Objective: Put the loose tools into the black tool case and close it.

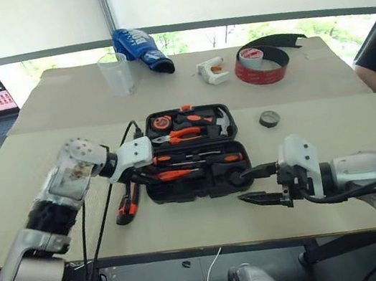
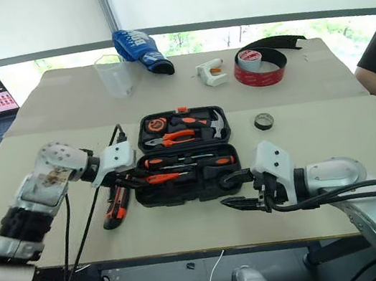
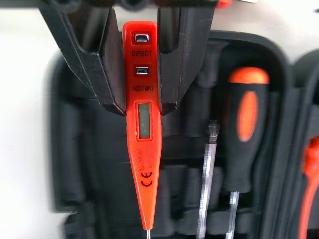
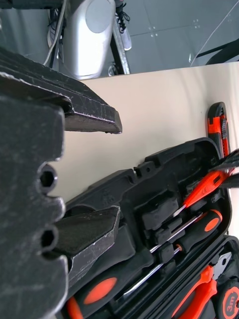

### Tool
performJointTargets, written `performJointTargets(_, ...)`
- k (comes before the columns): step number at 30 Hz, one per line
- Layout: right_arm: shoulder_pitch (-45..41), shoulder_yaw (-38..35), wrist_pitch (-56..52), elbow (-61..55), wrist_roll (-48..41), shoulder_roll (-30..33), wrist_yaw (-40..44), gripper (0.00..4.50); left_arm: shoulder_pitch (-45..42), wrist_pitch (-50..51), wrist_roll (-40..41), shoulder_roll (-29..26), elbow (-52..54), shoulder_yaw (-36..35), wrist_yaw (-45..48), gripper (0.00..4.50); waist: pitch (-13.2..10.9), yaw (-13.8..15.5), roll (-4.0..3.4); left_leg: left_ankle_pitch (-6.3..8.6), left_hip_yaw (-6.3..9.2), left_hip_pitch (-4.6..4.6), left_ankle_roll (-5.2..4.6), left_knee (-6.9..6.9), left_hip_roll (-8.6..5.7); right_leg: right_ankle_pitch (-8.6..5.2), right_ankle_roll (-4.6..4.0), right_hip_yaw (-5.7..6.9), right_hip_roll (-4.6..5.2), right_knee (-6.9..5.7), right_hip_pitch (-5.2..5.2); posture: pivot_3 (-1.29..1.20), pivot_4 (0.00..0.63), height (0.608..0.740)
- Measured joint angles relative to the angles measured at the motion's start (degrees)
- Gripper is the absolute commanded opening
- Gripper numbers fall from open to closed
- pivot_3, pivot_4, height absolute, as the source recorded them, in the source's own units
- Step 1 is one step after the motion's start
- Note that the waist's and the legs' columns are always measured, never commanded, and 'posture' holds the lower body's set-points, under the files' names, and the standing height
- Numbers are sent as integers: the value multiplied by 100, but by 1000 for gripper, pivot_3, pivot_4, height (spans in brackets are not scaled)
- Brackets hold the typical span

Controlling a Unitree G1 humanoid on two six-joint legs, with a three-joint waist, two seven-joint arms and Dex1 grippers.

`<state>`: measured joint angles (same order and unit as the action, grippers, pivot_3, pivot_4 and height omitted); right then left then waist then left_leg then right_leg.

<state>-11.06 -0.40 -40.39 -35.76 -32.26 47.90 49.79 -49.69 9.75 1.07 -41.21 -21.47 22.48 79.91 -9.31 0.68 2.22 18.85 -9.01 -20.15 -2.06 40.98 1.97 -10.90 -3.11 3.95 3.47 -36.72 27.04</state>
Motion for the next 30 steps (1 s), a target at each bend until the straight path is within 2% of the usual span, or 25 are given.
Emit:
performJointTargets(6, 140, -23, -1, -84, -13, -39, -170, 3297, -380, -609, -316, 398, -898, 43, 123, 425, 0, -17, 0, 24, -4, -10, -42, 32, -4, 7, 36, 5, 6, 7, 0, 0, 150, 730)
performJointTargets(17, 135, -47, -14, -98, -59, -75, -377, 3297, -533, -651, -525, 659, -1177, 43, 199, 425, 0, -10, 0, 28, -9, -11, -49, 49, -4, 6, 54, 1, 8, 5, -2, 0, 150, 730)
performJointTargets(18, 134, -47, -15, -98, -61, -75, -383, 3297, -543, -605, -537, 673, -1196, 41, 199, 1426, 0, -13, 0, 29, -9, -11, -50, 49, -4, 6, 55, 0, 7, 5, -2, 0, 150, 730)
performJointTargets(20, 115, -47, -17, -98, -66, -85, -388, 3297, -545, -570, -549, 695, -1218, 36, 196, 1978, 0, -16, 0, 29, -9, -11, -50, 50, -3, 6, 54, 0, 7, 4, -2, 0, 150, 730)
performJointTargets(22, 80, -47, -17, -98, -69, -115, -391, 3297, -556, -534, -550, 694, -1218, -13, 192, 2836, 0, -22, 0, 29, -9, -10, -50, 50, -3, 6, 53, 0, 6, 4, -2, 0, 150, 730)
performJointTargets(23, 64, -46, -17, -97, -69, -124, -391, 3297, -558, -446, -540, 688, -1193, -42, 209, 3071, 0, -24, 0, 29, -9, -11, -50, 50, -3, 7, 53, 0, 6, 4, -2, 0, 150, 730)
performJointTargets(26, 26, -44, -17, -96, -70, -138, -390, 3297, -519, -53, -430, 645, -1016, -65, 498, 4269, 0, -21, 1, 29, -8, -14, -50, 52, -3, 7, 53, 4, 5, 4, -1, 0, 150, 730)
performJointTargets(27, 22, -43, -17, -96, -70, -144, -389, 3297, -501, 68, -363, 625, -943, -94, 560, 4391, 0, -21, 1, 29, -8, -15, -50, 53, -2, 6, 54, 4, 5, 4, -1, 0, 150, 730)
performJointTargets(30, 20, -41, -17, -91, -69, -147, -382, 3297, -479, 483, -104, 456, -623, -293, 754, 4391, 0, -23, 0, 30, -8, -15, -51, 57, -1, 6, 55, 2, 6, 3, -1, 0, 150, 730)
